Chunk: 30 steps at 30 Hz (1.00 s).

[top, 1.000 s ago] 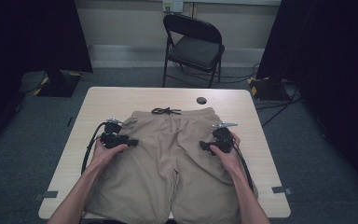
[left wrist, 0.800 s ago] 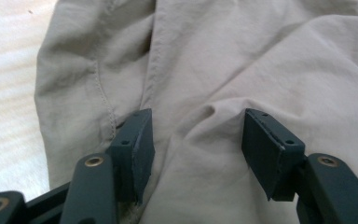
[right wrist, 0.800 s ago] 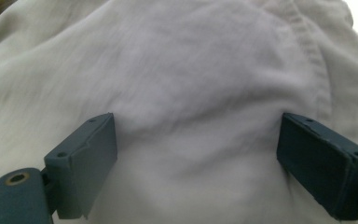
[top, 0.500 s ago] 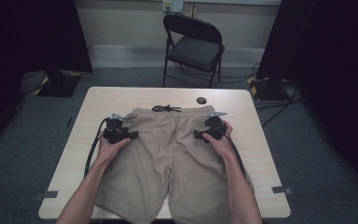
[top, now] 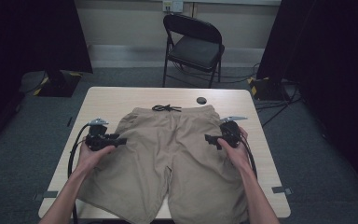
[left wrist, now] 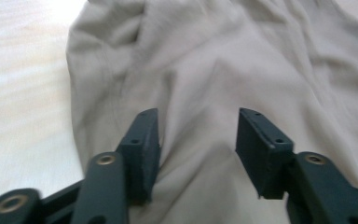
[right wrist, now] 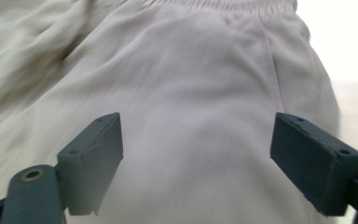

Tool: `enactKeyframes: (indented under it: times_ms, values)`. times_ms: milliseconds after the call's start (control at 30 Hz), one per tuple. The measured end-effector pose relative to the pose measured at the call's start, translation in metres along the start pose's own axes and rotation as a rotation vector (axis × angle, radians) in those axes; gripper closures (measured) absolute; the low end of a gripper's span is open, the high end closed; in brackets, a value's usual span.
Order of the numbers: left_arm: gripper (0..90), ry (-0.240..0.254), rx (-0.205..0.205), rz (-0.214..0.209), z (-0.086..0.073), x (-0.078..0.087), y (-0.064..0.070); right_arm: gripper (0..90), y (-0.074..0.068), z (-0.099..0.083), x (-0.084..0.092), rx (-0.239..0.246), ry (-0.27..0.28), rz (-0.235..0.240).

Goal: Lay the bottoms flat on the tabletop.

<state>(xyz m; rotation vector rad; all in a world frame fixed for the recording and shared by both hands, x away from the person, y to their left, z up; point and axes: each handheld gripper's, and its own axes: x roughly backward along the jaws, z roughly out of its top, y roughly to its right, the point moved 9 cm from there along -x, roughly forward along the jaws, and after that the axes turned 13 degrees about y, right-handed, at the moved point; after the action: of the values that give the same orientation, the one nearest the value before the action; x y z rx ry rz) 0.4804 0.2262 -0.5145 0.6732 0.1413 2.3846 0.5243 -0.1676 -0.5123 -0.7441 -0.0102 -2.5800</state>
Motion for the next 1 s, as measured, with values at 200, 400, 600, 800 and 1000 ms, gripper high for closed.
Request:
enactKeyframes:
  times_ms: [200,400,600,800,1000]
  values:
    - [50.2,0.005,-0.066,-0.012,-0.023,0.033,0.023,17.1,-0.014,-0.030,0.063,0.017,0.026,0.024]
    - [49.5,0.068,-0.069,-0.058,-0.023,0.064,0.044,18.0,-0.027,-0.075,0.097,-0.002,0.007,0.048]
    - [50.0,-0.031,-0.050,-0.039,-0.070,0.057,0.047,18.9,-0.018,-0.104,0.111,0.001,-0.040,0.020]
    - [46.5,-0.077,-0.101,-0.048,-0.091,0.059,0.057,18.7,-0.009,-0.114,0.112,-0.006,-0.061,-0.008]
    - [46.1,-0.071,-0.105,-0.077,-0.103,0.070,0.078,18.6,-0.007,-0.119,0.115,0.015,-0.050,-0.012]
